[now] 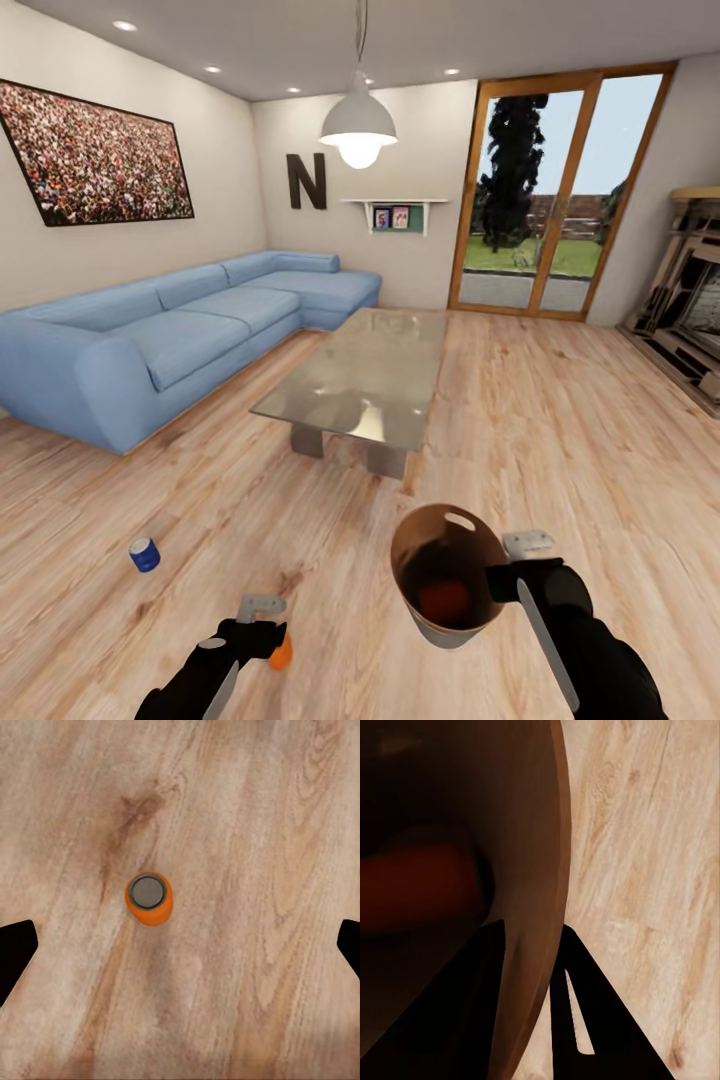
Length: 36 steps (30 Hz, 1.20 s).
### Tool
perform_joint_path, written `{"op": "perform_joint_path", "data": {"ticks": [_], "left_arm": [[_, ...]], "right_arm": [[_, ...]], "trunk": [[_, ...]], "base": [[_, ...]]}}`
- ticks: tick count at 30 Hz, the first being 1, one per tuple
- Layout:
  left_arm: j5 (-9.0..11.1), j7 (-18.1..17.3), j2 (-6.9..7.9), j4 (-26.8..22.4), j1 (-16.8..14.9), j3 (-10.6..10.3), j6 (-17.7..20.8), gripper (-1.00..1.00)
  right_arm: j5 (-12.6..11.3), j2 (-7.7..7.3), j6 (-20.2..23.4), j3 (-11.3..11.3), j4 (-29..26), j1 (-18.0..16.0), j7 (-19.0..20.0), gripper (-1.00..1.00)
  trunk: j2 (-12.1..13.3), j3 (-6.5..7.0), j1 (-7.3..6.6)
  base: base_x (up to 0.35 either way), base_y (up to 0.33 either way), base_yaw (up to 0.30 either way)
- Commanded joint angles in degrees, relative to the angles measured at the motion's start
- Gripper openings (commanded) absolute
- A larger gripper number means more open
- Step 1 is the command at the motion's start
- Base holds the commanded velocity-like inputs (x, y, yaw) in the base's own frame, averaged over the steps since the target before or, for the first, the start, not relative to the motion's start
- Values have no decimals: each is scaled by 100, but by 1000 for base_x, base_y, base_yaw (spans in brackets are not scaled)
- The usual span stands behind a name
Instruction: Put the three can of soda from the living room inside the tash can in the kitchen.
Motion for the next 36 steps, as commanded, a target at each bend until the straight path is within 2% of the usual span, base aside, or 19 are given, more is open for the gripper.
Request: {"op": "perform_joint_path", "data": {"ticks": [1, 18, 36], "left_arm": [[-1, 3, 0, -1, 0, -2, -3, 100], [-9, 9, -8, -2, 0, -15, -3, 100], [-10, 9, -9, -10, 0, -26, -4, 100]], "right_arm": [[-5, 0, 0, -1, -11, -1, 6, -100], [3, 0, 0, -4, -27, -1, 6, -100], [2, 0, 0, -4, -29, -1, 7, -100]], "trunk": [[0, 0, 0], [0, -5, 0], [0, -162, 0]], "base": [[87, 83, 0], [115, 86, 0], [1, 1, 0]]}}
